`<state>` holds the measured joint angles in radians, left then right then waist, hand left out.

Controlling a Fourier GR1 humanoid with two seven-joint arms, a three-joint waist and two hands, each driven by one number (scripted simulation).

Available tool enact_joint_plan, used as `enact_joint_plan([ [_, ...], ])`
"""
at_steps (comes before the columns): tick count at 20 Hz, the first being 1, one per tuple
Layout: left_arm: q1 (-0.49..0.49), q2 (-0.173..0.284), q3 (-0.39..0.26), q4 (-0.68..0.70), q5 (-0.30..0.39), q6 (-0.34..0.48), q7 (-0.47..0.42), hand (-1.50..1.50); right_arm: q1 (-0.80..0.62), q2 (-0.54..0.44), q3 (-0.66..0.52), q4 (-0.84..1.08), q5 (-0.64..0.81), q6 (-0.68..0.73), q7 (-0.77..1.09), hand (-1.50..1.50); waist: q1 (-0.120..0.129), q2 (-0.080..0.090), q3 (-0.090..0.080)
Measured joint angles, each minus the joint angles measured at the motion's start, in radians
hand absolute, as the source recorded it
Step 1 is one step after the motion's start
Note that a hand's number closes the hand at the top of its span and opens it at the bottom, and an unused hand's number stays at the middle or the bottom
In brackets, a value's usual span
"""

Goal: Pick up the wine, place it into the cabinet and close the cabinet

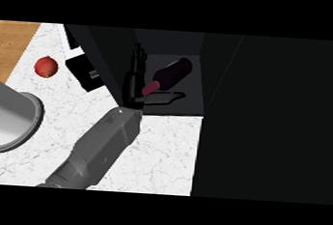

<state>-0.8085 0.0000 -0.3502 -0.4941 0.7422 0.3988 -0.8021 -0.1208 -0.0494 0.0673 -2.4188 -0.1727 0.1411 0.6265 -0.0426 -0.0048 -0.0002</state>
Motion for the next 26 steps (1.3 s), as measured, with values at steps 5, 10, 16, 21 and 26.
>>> enact_joint_plan([
  [5, 0.152, 0.000, -0.174, -0.247, 0.041, 0.154, 0.019, -1.50, 0.005, 0.006, 0.008, -0.003, 0.013, -0.019, -0.005, -1.50, 0.025, -0.002, 0.000],
  [10, 0.291, 0.004, -0.288, -0.477, -0.005, 0.269, 0.050, -1.50, 0.029, 0.003, 0.013, -0.019, 0.026, -0.025, -0.009, -1.50, 0.039, -0.002, 0.001],
  [16, 0.444, 0.031, -0.368, -0.750, -0.085, 0.357, 0.121, -1.50, 0.045, -0.017, -0.021, -0.030, 0.020, -0.011, -0.006, -1.50, 0.045, -0.001, 0.001],
  [21, 0.581, 0.075, -0.428, -0.946, -0.157, 0.437, 0.161, -1.50, 0.033, -0.022, -0.031, -0.033, 0.018, -0.012, 0.004, -1.50, 0.046, 0.000, 0.001],
  [26, 0.660, 0.124, -0.458, -1.112, -0.222, 0.493, 0.224, -1.50, 0.055, -0.019, -0.019, -0.035, 0.019, 0.002, -0.011, -1.50, 0.045, 0.001, 0.001],
])
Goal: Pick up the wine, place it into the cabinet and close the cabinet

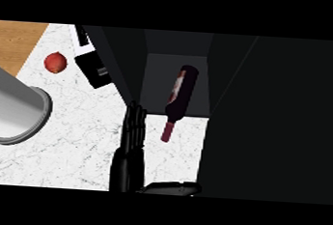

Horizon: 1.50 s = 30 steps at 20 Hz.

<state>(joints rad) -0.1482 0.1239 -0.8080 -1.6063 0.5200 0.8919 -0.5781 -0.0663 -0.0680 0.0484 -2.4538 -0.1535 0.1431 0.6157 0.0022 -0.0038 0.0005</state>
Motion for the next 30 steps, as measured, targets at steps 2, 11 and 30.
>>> enact_joint_plan([
  [2, 0.055, 0.016, -0.014, -0.045, -0.011, -0.014, -0.018, -1.50, 0.016, -0.007, -0.012, -0.001, -0.006, 0.019, -0.008, -1.50, -0.001, 0.000, 0.000],
  [11, 0.185, 0.174, -0.033, -0.231, -0.027, -0.101, -0.001, -1.50, 0.015, -0.006, 0.034, 0.025, -0.027, 0.069, 0.037, 1.50, 0.000, 0.001, 0.000],
  [30, 0.441, 0.479, 0.211, -0.499, 0.107, -0.334, -0.038, -1.50, 0.215, 0.049, 0.305, 0.029, -0.070, 0.159, 0.083, 1.50, -0.002, -0.001, -0.001],
])
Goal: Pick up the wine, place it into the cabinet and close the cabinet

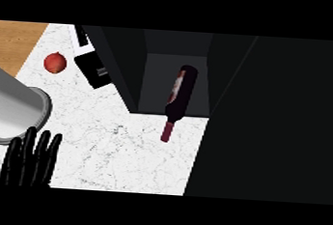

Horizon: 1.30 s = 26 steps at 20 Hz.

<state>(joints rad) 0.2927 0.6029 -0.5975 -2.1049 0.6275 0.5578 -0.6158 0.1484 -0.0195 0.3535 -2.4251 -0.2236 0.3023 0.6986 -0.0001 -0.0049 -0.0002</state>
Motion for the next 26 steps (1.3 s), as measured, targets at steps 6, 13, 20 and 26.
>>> enact_joint_plan([
  [6, 0.079, 0.059, 0.133, -0.014, 0.090, -0.104, -0.022, -1.50, -0.028, 0.018, 0.197, 0.002, 0.017, -0.009, 0.023, 1.50, 0.005, -0.002, -0.001],
  [13, 0.157, 0.128, 0.284, -0.014, 0.165, -0.209, -0.017, -1.50, -0.059, 0.018, 0.368, -0.014, 0.108, -0.135, 0.052, 1.50, 0.003, -0.005, -0.002],
  [20, 0.209, 0.173, 0.393, -0.001, 0.227, -0.319, -0.006, -1.50, -0.130, -0.017, 0.446, 0.002, 0.231, -0.330, 0.028, 1.50, 0.008, -0.007, -0.003],
  [26, 0.193, 0.190, 0.466, 0.028, 0.283, -0.379, 0.031, -1.50, -0.239, -0.060, 0.497, 0.023, 0.312, -0.461, 0.011, 1.50, 0.008, -0.005, -0.003],
])
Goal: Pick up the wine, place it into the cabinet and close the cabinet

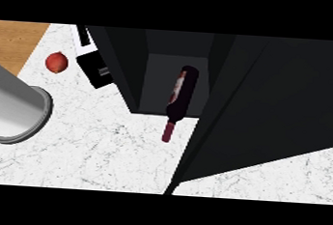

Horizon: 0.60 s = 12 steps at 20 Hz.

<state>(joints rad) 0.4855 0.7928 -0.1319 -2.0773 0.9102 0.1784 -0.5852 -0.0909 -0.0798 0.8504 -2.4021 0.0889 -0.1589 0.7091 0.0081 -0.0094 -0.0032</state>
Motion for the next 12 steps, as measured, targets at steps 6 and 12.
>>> enact_joint_plan([
  [6, -0.012, -0.014, 0.006, -0.011, 0.017, -0.027, 0.035, -1.50, -0.142, -0.059, 0.033, 0.017, 0.043, -0.121, 0.023, 1.50, 0.006, 0.003, 0.000],
  [12, -0.053, -0.024, 0.015, -0.017, 0.028, -0.024, 0.074, -1.50, -0.303, -0.098, 0.037, 0.051, -0.032, -0.220, 0.051, 1.50, 0.019, 0.008, 0.000],
])
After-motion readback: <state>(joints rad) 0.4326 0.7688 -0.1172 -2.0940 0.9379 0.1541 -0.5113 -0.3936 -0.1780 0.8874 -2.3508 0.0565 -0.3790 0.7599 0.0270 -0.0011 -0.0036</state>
